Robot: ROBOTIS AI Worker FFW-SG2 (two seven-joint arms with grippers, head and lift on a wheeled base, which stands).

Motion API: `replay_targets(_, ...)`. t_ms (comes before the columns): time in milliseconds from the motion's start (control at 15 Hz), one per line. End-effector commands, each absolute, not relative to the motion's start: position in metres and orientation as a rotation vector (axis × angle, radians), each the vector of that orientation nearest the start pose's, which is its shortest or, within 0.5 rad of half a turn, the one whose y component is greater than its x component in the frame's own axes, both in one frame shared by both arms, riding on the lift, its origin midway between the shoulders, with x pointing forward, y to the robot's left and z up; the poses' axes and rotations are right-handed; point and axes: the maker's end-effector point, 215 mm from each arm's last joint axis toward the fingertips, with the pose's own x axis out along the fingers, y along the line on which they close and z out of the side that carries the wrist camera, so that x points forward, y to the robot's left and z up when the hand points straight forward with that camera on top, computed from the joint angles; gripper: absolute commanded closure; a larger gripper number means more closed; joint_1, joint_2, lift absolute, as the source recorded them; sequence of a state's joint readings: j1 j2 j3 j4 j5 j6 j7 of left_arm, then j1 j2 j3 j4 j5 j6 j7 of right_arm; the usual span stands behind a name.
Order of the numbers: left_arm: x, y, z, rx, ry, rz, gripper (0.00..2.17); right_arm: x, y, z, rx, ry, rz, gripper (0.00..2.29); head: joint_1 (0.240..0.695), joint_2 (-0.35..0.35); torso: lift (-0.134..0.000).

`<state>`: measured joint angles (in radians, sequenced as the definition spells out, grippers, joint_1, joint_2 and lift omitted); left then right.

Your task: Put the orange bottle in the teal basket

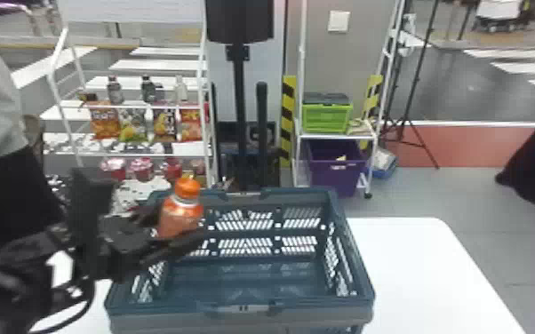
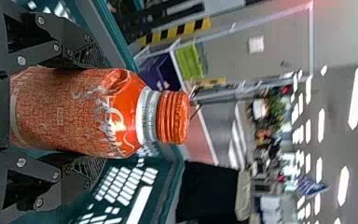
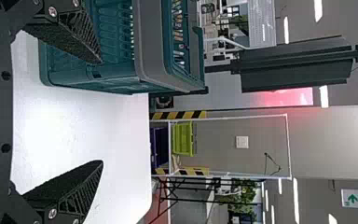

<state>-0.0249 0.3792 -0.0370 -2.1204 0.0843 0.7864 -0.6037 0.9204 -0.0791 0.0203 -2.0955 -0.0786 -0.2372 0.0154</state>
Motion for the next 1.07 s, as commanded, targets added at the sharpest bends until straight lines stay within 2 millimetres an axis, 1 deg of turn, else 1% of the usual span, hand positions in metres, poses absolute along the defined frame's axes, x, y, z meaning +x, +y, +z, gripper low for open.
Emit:
replay_targets(0, 0.556, 0.15, -0.309, 0.296, 0.39, -0.712, 0.56, 0.302, -0.219, -0.397, 0.034, 0.159, 0.058, 0.13, 0.499, 0.0, 0.0)
replay_targets(200, 0.577, 0.129, -0.346, 0.328, 0.553, -0.797, 0.56, 0.3, -0.22, -0.398, 0.028, 0.162, 0.056, 0.13, 0.499, 0.0, 0.0)
replay_targets(267, 0.58, 0.122, -0.361, 0.352, 0.612, -0.82, 0.56, 0.3, -0.22, -0.399, 0.028, 0.164, 0.056, 0.13, 0.499, 0.0, 0.0)
replay_targets(533, 0.584, 0.089, -0.409, 0.379, 0.808, -0.866, 0.56, 0.3, -0.22, -0.402, 0.028, 0.168, 0.056, 0.13, 0.499, 0.0, 0.0)
replay_targets(667, 0.583, 0.072, -0.432, 0.407, 0.879, -0.874, 0.56, 0.299, -0.221, -0.405, 0.028, 0.173, 0.056, 0.13, 0.499, 0.0, 0.0)
replay_targets(733, 0.588, 0.063, -0.433, 0.436, 0.871, -0.879, 0.56, 0.299, -0.221, -0.406, 0.028, 0.176, 0.056, 0.13, 0.499, 0.0, 0.0)
replay_targets(800, 0.589, 0.051, -0.439, 0.477, 0.858, -0.902, 0.56, 0.298, -0.221, -0.407, 0.027, 0.178, 0.057, 0.13, 0.499, 0.0, 0.0)
replay_targets(867, 0.589, 0.046, -0.444, 0.511, 0.856, -0.916, 0.56, 0.297, -0.221, -0.408, 0.028, 0.181, 0.056, 0.13, 0.499, 0.0, 0.0)
replay_targets(933, 0.59, 0.048, -0.445, 0.516, 0.858, -0.918, 0.56, 0.297, -0.221, -0.408, 0.027, 0.179, 0.054, 0.13, 0.499, 0.0, 0.0)
replay_targets(1000, 0.586, 0.05, -0.455, 0.526, 0.896, -0.93, 0.56, 0.297, -0.221, -0.408, 0.027, 0.179, 0.057, 0.13, 0.499, 0.0, 0.0)
